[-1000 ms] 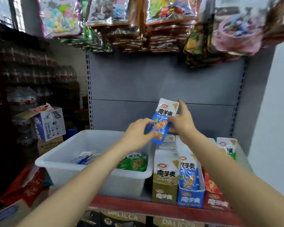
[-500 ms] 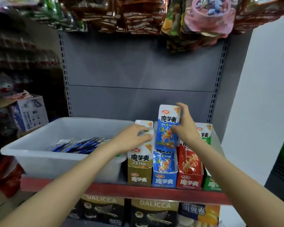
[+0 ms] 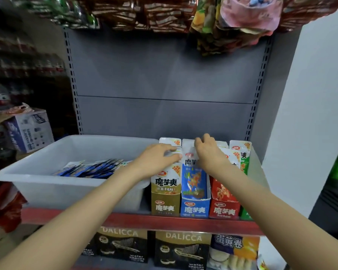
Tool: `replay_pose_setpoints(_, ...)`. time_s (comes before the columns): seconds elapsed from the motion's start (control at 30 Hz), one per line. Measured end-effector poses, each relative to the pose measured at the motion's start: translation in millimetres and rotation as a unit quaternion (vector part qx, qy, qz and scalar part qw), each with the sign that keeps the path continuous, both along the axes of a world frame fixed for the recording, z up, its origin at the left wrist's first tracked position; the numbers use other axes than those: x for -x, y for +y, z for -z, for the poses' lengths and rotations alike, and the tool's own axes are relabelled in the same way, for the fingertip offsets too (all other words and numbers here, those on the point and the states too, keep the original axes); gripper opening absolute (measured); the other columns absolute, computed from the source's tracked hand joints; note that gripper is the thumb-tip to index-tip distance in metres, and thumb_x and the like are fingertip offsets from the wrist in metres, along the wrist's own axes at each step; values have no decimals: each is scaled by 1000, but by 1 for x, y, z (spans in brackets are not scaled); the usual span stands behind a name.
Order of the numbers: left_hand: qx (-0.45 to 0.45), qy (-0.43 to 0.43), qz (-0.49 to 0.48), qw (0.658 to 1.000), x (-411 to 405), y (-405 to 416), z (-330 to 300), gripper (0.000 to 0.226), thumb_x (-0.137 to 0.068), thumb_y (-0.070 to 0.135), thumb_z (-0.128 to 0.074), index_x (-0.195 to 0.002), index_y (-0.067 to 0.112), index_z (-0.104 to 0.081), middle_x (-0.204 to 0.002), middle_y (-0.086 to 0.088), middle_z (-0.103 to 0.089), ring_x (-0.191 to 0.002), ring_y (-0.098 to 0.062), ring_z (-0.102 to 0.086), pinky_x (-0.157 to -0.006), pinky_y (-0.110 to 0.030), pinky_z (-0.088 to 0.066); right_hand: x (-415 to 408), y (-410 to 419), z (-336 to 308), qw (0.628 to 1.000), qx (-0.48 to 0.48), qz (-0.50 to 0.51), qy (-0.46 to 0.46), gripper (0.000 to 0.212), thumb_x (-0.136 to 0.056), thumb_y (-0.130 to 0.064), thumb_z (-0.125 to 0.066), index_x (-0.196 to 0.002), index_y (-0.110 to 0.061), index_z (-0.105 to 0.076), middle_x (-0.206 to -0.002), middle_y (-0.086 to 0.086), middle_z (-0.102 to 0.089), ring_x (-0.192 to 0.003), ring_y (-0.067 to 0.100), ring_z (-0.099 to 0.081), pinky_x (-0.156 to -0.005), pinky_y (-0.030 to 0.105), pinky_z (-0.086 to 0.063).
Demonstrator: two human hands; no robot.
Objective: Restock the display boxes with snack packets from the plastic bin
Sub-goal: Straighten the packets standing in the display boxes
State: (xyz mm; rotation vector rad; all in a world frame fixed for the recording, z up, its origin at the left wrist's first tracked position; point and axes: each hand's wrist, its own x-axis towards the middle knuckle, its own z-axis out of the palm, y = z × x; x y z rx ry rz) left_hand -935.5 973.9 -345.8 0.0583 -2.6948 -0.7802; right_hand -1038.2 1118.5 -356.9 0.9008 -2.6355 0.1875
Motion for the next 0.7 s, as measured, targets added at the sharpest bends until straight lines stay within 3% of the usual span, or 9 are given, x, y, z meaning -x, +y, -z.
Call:
replay_pose_setpoints(0.17,-18,1,4,1000,-1,-1,1,46,-92,41,-54,-134,23,-52,-141,3,-48,-128,-14,-44,-98,-25,-37,-4,-3,0,999,-37,-5,10,36,-88,-10,-61,-120,-2,-48,-121,13,-41,-116,29,-41,-87,34,-42)
replay_pose_setpoints(0.37,-109,86,-23,990,-9,-19,-4,25,-90,29,-59,-112,18,-65,-116,6,-65,-109,-8,-57,-88,-19,-39,-20,-26,-28,976,190,-95,-41,25,-89,-12,-55,-113,-11,-62,-114,8,-57,-105,23,-56,-87,28,-41)
replay_pose_setpoints(0.47,-80,112,-78,987,-24,-50,-6,15,-90,19,-58,-101,17,-68,-103,4,-69,-97,-10,-61,-82,-20,-42,-38,-61,-44,958,243,-148,-49,28,-87,-9,-53,-114,-9,-60,-107,9,-63,-99,23,-60,-86,26,-41)
replay_pose_setpoints(0.57,-15,68,-151,986,-39,-99,0,18,-88,14,-57,-103,14,-67,-105,-2,-69,-100,-17,-61,-87,-24,-43,-54,-111,-53,956,204,-203,-62,34,-89,-12,-50,-123,-9,-54,-108,9,-64,-101,25,-58,-88,33,-45)
replay_pose_setpoints(0.7,17,-23,-231,973,-54,-174,14,25,-90,15,-54,-114,10,-62,-118,-7,-63,-108,-23,-58,-91,-30,-44,-64,-191,-46,962,74,-234,-117,39,-91,-18,-52,-128,-8,-48,-122,14,-58,-110,30,-54,-91,39,-47)
